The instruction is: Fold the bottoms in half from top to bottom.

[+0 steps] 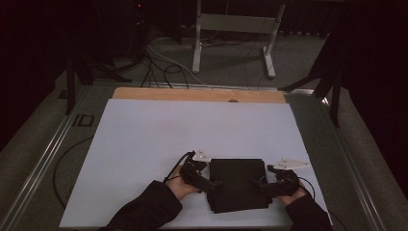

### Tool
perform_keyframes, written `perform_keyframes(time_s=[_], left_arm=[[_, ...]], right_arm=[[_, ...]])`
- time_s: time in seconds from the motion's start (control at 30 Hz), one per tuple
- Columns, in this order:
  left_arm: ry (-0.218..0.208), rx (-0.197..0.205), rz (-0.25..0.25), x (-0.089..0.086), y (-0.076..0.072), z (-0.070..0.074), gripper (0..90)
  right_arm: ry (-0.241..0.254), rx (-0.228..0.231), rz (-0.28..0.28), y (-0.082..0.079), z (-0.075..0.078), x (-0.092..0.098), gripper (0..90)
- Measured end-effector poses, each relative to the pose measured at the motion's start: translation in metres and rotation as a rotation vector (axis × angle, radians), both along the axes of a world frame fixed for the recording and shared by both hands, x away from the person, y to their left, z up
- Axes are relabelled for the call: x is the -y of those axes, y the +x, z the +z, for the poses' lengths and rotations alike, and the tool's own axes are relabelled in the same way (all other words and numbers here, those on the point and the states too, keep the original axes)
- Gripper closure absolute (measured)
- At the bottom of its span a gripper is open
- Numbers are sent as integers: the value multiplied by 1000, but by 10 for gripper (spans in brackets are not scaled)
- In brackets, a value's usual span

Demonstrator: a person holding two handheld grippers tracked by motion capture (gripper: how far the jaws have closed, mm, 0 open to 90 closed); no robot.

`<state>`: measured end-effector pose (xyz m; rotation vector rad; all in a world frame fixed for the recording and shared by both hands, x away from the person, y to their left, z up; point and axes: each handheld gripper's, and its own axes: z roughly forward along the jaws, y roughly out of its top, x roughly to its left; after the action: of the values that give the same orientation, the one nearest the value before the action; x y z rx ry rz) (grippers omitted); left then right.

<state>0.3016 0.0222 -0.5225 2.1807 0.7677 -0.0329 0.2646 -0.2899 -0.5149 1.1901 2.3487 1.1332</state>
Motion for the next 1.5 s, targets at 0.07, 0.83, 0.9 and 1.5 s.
perform_keyframes(time_s=[0.07,0.83,0.9,1.5], left_arm=[[7,-14,-5,0,0,-2,7],[-20,-83,40,2,-1,-10,314],[-24,-81,47,4,-2,-10,358],[-57,-191,41,7,0,-11,642]], right_arm=[[9,0,5,1,-2,1,97],[-9,-90,-38,0,-17,4,174],[-4,-97,-38,0,-16,4,217],[-12,-102,18,-7,-14,-5,671]])
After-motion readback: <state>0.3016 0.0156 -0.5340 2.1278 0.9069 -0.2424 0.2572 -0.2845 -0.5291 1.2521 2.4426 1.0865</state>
